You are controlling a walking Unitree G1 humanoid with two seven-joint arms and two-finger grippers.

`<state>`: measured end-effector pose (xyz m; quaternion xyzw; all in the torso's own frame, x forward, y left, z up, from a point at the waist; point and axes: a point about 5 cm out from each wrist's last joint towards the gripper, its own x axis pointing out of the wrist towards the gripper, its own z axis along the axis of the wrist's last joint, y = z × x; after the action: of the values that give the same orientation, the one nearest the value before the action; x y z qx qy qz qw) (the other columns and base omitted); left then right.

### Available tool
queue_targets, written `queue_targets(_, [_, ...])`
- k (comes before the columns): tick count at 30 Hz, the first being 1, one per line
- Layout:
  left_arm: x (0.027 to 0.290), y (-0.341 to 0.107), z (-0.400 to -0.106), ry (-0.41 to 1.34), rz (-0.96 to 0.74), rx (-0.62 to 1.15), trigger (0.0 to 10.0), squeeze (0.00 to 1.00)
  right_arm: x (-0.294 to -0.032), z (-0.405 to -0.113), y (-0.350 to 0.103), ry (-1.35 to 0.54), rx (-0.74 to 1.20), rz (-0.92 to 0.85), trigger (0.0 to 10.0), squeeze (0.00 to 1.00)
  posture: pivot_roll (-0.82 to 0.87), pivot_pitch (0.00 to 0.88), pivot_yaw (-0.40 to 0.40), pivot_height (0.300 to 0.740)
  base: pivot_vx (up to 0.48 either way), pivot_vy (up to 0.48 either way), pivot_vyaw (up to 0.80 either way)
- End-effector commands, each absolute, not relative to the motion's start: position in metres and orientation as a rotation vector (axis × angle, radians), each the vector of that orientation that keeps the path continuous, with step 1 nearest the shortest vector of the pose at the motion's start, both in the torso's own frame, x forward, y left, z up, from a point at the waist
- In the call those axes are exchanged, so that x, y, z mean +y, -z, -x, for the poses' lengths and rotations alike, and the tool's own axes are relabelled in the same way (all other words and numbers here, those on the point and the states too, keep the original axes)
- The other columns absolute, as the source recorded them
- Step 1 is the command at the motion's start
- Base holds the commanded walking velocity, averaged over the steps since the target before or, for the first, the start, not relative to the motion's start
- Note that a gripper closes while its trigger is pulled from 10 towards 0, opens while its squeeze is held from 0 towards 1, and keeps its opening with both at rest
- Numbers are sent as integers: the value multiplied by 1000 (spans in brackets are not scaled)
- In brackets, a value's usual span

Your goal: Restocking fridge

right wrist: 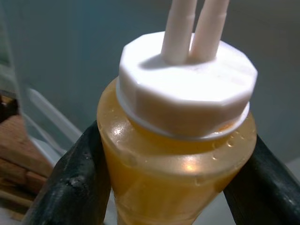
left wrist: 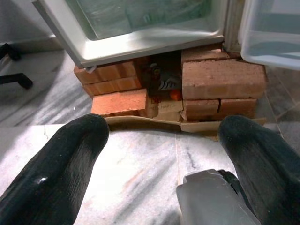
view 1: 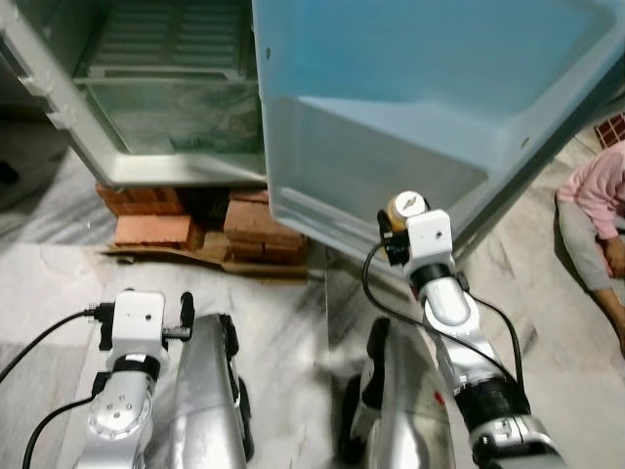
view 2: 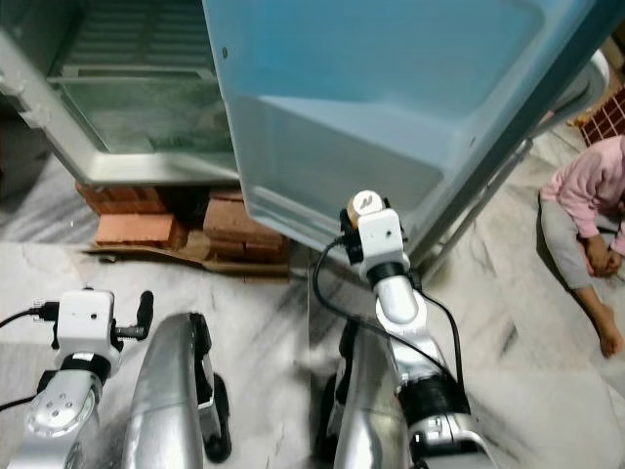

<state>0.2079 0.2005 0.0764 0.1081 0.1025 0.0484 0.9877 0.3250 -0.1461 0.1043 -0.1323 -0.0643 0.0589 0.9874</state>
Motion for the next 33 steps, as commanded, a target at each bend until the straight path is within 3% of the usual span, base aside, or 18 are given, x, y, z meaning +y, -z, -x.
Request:
queue_targets(1, [200, -80, -203, -78, -241, 205, 10000, 0, -150, -331, -106, -65, -148, 317, 10000, 0, 187, 323, -41, 539, 0, 0, 0])
queue_targets(12, [205, -89, -191, -90, -260, 204, 10000, 0, -158, -356, -126, 102, -186, 392, 10000, 0, 213, 365, -42, 539, 0, 0, 0])
queue_targets(26, [204, -92, -186, -82, -262, 233, 10000, 0, -166, -346, -68, 141, 165, 301, 10000, 0, 224, 387, -33, 539, 0, 0, 0])
queue_targets(27, [205, -92, -186, -81, -263, 235, 10000, 0, -168, -346, -67, 153, 172, 288, 10000, 1000, 225, 387, -32, 539, 0, 0, 0])
queue_targets(33, [205, -91, -188, -79, -265, 247, 10000, 0, -174, -349, -72, 174, 157, 265, 10000, 1000, 220, 378, -31, 539, 0, 0, 0])
